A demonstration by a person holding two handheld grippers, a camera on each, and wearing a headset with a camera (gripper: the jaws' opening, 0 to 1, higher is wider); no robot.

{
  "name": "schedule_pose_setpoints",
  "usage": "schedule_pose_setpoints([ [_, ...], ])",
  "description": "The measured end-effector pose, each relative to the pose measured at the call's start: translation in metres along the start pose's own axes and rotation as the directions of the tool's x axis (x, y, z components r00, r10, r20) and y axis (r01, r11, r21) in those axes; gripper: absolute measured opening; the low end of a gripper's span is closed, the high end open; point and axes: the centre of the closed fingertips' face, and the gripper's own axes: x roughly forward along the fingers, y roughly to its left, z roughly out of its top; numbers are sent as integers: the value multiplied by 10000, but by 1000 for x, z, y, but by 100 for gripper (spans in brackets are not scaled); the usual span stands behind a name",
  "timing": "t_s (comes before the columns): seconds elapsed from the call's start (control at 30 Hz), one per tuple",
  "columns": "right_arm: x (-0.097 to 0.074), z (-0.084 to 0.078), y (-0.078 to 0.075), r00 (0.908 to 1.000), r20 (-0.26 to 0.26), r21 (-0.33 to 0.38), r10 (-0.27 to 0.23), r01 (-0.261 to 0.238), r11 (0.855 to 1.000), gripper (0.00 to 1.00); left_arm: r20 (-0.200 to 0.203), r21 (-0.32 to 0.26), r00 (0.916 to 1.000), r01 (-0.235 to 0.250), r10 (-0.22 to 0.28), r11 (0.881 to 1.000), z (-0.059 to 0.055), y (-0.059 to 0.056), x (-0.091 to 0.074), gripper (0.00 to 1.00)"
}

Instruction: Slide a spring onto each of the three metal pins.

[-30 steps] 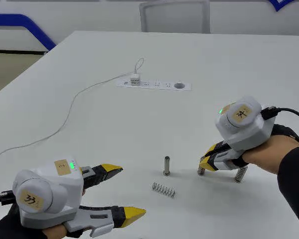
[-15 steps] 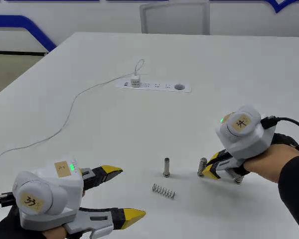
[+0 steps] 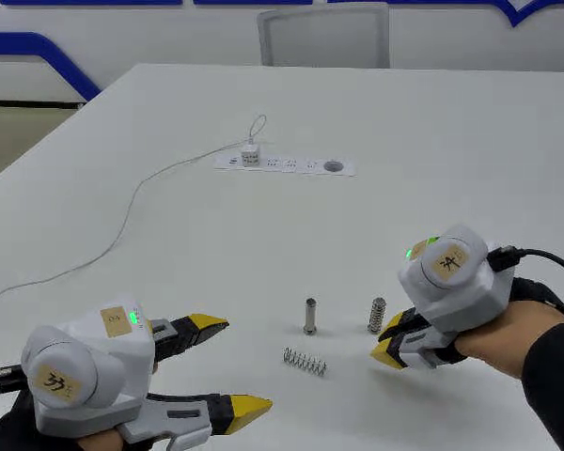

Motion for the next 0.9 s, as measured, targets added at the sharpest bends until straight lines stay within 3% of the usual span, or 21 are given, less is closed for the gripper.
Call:
schedule_pose_setpoints([
  [0.57, 25, 50, 34, 9968, 185, -1227, 781, -753, 9896, 12, 54, 14, 10000, -25, 25, 10000, 2, 0, 0, 62],
  [0.9, 50, 60, 42, 9953, -230, -1682, 939, -964, 9810, 14, 41, -8, 10000, -38, 38, 10000, 0, 1, 0, 62],
])
